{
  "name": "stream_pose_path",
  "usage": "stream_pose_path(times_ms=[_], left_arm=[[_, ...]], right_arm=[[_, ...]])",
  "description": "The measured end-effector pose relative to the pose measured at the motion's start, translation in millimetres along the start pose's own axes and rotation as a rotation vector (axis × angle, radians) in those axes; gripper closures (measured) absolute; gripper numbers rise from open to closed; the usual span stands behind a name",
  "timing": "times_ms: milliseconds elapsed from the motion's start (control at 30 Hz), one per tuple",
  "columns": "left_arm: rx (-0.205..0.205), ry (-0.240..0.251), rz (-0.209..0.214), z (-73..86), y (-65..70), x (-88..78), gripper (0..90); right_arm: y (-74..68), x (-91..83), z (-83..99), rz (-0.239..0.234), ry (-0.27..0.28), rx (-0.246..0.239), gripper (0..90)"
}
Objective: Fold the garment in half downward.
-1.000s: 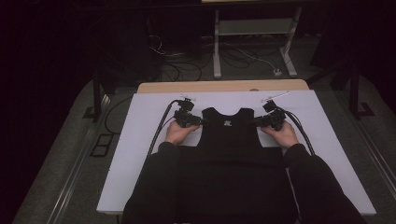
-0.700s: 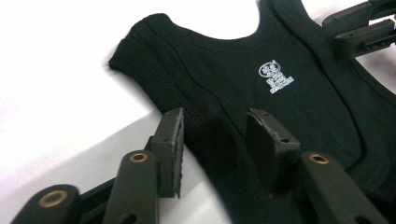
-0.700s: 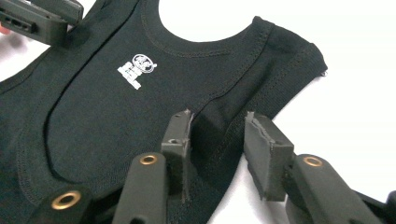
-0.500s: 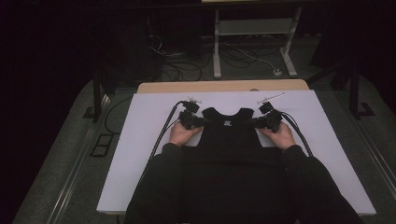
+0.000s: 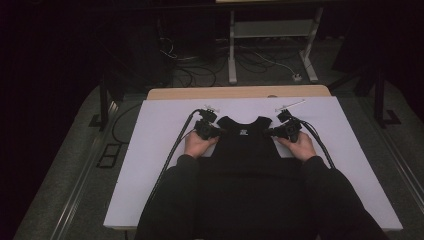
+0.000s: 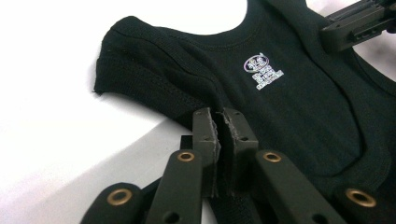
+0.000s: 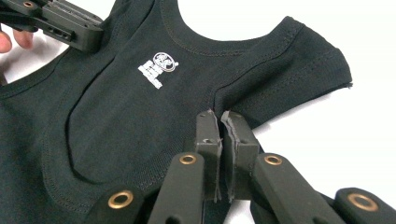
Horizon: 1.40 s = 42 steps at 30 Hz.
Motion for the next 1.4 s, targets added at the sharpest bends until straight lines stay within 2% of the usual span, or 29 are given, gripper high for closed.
stream_pose_path(times_ms=[100, 200, 400, 667, 733, 1033, 1100, 1400], left_arm=[[-0.026, 0.002, 0.018, -0.2, -1.4, -0.8, 85.3], [-0.019, -0.008, 0.021, 0.4, -2.8, -3.2, 85.6], [-0.045, 0.029, 0.031, -4.6, 3.7, -11.0, 85.7], [-0.051, 0.053, 0.041, -2.6, 8.1, -25.7, 85.7], [-0.036, 0.054, 0.044, -2.2, 8.9, -29.5, 85.7], [-0.028, 0.081, 0.057, -7.3, 16.9, -46.4, 85.6], [-0.016, 0.079, 0.055, -7.4, 19.5, -49.2, 85.6], [-0.009, 0.087, 0.062, -5.8, 30.6, -59.3, 85.6]], right_arm=[[0.4, -1.6, -0.5, -0.008, 0.004, 0.011, 84.3], [0.0, -3.6, -0.9, -0.013, 0.002, 0.012, 84.4], [-4.0, -11.9, -3.6, -0.040, 0.008, 0.035, 84.4], [-11.8, -23.6, -6.7, -0.057, 0.033, 0.040, 84.5], [-14.0, -25.7, -8.0, -0.060, 0.042, 0.038, 84.4], [-21.1, -39.7, -14.1, -0.091, 0.074, 0.054, 84.4], [-24.8, -43.5, -15.4, -0.105, 0.083, 0.053, 84.4], [-40.4, -56.1, -17.6, -0.114, 0.094, 0.014, 84.3]])
Point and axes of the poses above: each handheld gripper's, and its own axes: x roughly forward along the jaws, z roughly out of its underside, y roughly to its right, the point moved 8 cm from there along x, roughly forward along the jaws, and after that the axes turned 8 degrees about -x, right-handed, at the moved point
